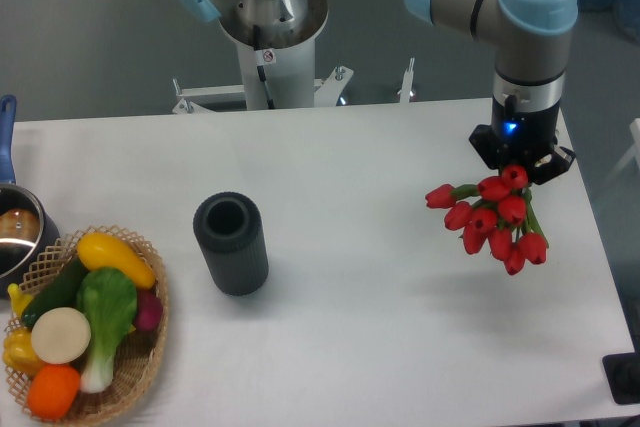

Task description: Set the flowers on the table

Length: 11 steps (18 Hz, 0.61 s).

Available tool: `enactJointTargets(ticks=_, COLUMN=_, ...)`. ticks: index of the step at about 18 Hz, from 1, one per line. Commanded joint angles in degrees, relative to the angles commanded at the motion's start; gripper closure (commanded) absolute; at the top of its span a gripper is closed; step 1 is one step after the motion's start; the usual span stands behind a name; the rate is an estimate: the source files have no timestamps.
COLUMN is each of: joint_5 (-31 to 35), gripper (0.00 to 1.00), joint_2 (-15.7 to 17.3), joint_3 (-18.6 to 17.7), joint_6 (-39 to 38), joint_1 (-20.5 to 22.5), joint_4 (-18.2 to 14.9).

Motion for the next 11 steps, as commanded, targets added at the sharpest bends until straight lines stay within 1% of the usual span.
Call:
enactJointTargets(ticks=3, joint_5=1.2, gripper=0.97, joint_2=-0.8, joint_3=0.2, joint_6=-0.3, joint_1=-2.3, joint_4=-0.1)
enactJointTargets(ticks=6, joint_5=1.3, gripper=0.97, joint_2=-1.2, joint_3=-1.0, joint_6=-0.7, joint_1=-3.0, joint_4=-0.4)
enactJointTargets(ticks=7, joint_5=1.2, gripper=0.97, joint_2=-1.2, joint_3=-1.8, joint_6=-0.8, joint_1=-3.8, joint_4=-0.6)
enactJointTargets(ticks=11, joint_5=1.2, gripper=0.97, joint_2=-1.7, joint_3=-2.7, joint_6=-1.2, joint_1=-5.0, joint_4=-2.6)
